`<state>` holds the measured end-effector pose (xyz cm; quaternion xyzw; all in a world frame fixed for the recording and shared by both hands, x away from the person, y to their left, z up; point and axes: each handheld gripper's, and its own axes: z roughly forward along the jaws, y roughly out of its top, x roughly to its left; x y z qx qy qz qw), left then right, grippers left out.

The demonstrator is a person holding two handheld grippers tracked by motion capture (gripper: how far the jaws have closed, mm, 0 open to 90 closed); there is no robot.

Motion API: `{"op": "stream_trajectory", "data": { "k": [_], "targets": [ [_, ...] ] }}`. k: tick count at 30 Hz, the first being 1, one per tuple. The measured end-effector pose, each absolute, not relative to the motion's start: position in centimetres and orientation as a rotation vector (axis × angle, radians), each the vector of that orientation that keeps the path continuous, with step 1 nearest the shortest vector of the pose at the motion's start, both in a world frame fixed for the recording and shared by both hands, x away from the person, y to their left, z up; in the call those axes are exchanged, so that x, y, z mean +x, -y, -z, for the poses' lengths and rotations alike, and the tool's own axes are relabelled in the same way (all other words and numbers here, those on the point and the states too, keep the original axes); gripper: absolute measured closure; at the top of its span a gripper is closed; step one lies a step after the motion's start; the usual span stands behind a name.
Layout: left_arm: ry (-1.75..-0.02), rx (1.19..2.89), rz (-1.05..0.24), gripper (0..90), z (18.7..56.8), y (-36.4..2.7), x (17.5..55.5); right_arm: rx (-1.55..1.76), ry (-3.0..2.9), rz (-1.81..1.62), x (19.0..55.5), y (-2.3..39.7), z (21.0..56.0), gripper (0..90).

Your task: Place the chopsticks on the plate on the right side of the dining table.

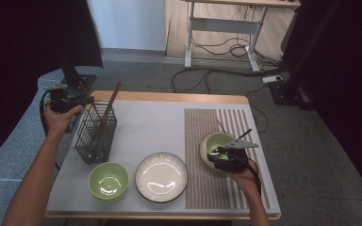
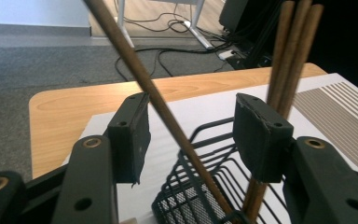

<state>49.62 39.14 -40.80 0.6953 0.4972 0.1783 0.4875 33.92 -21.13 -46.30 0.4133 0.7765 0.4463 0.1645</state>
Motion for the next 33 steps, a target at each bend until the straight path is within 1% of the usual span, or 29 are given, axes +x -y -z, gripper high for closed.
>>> {"op": "stream_trajectory", "data": {
  "k": [3, 10, 14, 16, 27, 33],
  "targets": [
    [-1.218, 1.670, -0.433, 48.9, 41.0, -39.2, 49.9, 1.179, -2.215, -1.269, 34.0, 21.1, 46.4, 41.5],
    [-1.222, 1.636, -0.413, 62.3, 41.9, -39.2, 51.0, 1.183, -2.216, -1.259, 34.0, 21.1, 46.5, 41.4],
    [-1.214, 1.640, -0.435, 71.3, 41.8, -39.1, 51.0, 1.189, -2.213, -1.255, 34.0, 21.3, 46.5, 41.4],
    [-1.215, 1.633, -0.428, 73.9, 41.8, -39.2, 50.8, 1.191, -2.214, -1.252, 34.0, 21.4, 46.6, 41.4],
    [-1.119, 1.619, -0.391, 79.8, 39.5, -38.8, 49.0, 1.189, -2.204, -1.235, 33.9, 21.2, 46.5, 41.6],
    [-1.123, 1.596, -0.401, 81.4, 38.9, -39.0, 48.5, 1.183, -2.202, -1.237, 33.9, 21.2, 46.4, 41.6]
  ]
}}
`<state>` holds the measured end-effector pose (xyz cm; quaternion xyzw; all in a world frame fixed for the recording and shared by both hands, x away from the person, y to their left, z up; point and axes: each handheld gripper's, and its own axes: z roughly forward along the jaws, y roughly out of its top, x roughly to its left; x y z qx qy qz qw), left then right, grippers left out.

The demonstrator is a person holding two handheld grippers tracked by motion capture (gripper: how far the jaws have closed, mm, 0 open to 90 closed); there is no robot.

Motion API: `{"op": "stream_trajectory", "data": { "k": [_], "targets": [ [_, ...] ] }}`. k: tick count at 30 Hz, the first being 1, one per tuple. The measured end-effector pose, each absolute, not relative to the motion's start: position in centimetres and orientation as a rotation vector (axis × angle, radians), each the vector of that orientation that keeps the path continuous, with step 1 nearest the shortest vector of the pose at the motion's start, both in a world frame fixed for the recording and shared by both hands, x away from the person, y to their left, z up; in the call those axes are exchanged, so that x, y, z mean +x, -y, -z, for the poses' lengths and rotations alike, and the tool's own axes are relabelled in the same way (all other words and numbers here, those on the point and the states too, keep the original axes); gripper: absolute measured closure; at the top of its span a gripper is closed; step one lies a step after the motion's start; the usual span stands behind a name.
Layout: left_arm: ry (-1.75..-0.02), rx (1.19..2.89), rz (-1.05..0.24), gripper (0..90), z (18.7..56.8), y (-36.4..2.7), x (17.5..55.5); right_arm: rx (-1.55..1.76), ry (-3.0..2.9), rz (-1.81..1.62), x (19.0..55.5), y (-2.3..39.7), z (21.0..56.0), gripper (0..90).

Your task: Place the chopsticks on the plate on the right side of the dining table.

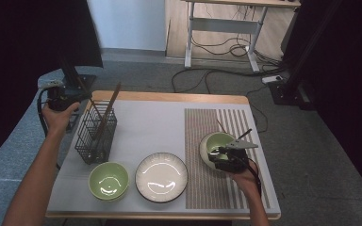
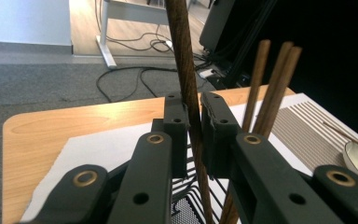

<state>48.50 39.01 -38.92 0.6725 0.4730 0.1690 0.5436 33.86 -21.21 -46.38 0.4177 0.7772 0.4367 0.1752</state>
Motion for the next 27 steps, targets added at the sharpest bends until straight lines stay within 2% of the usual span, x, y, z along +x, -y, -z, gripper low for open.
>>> {"op": "stream_trajectory", "data": {
  "k": [6, 12, 27],
  "targets": [
    [-1.114, 1.564, -0.416, 84.4, 38.3, -39.5, 48.2, 1.188, -2.189, -1.232, 33.9, 21.5, 46.4, 41.7],
    [-1.108, 1.580, -0.461, 84.5, 37.5, -39.8, 47.5, 1.192, -2.185, -1.233, 33.9, 21.6, 46.4, 41.7],
    [-1.114, 1.554, -0.470, 84.5, 36.8, -40.5, 46.2, 1.186, -2.200, -1.226, 33.9, 21.3, 46.6, 41.7]
  ]
}}
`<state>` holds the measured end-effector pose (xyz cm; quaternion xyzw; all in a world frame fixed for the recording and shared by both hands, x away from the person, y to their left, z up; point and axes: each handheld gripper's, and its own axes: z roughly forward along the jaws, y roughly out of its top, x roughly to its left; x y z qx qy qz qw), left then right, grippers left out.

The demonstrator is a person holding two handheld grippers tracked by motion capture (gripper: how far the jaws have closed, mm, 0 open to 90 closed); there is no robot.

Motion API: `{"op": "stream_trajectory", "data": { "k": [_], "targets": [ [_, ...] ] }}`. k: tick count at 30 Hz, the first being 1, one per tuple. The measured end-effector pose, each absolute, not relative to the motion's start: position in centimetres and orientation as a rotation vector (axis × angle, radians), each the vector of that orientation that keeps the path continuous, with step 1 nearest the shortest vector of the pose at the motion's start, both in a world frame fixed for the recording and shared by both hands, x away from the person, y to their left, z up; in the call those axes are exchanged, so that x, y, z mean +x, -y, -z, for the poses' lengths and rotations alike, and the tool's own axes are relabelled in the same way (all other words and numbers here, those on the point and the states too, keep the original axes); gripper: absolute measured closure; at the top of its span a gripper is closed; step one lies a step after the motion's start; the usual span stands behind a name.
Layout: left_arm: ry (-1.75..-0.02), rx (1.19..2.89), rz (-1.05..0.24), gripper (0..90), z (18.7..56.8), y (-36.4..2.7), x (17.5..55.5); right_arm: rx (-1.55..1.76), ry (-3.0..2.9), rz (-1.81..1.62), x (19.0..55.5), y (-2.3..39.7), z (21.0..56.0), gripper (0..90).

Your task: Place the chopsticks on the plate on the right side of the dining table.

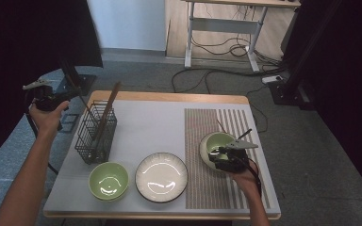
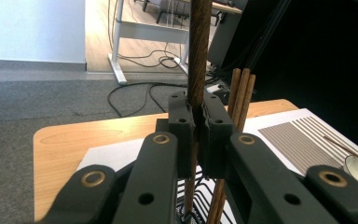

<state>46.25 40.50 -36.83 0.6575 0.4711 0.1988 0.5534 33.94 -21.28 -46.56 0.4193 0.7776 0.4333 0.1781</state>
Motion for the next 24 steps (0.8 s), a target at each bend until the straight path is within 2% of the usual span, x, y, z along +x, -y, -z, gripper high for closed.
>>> {"op": "stream_trajectory", "data": {
  "k": [24],
  "targets": [
    [-1.091, 1.547, -0.489, 84.4, 34.5, -40.5, 44.8, 1.183, -2.206, -1.226, 34.0, 21.2, 46.7, 41.6]
  ]
}}
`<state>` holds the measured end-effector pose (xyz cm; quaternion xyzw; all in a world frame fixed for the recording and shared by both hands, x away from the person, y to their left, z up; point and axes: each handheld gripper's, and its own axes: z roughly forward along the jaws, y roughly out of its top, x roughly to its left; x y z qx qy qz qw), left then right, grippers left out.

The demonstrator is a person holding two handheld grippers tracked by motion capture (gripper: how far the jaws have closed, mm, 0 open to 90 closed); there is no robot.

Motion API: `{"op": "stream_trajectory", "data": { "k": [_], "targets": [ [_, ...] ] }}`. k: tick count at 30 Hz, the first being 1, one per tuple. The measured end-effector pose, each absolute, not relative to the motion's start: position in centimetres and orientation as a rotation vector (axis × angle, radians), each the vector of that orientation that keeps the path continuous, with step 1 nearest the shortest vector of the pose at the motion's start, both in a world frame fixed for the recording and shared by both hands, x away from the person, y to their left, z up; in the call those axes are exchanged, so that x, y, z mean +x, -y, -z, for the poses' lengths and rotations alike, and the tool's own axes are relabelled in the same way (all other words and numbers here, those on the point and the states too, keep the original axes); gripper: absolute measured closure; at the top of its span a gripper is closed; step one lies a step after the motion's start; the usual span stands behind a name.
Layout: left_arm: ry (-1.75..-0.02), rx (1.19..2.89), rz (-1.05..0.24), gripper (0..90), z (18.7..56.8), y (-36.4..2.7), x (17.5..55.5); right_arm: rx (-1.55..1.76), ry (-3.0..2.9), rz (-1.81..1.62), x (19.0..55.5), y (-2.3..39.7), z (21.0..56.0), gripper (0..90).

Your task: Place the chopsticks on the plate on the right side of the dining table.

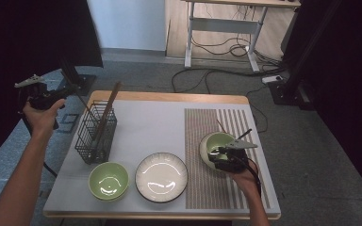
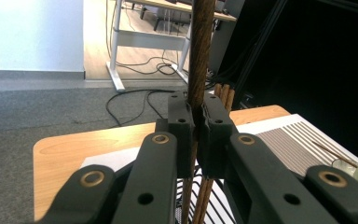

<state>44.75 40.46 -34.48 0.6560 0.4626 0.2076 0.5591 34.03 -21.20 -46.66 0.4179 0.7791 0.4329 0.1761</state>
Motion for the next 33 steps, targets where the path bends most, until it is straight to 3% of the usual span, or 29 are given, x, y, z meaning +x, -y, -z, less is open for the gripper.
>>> {"op": "stream_trajectory", "data": {
  "k": [19, 33],
  "targets": [
    [-1.056, 1.505, -0.483, 84.5, 32.2, -40.7, 43.5, 1.189, -2.204, -1.221, 34.1, 21.1, 46.7, 41.6],
    [-1.022, 1.508, -0.469, 84.5, 31.8, -38.6, 44.1, 1.187, -2.213, -1.211, 34.1, 21.1, 46.8, 41.5]
  ]
}}
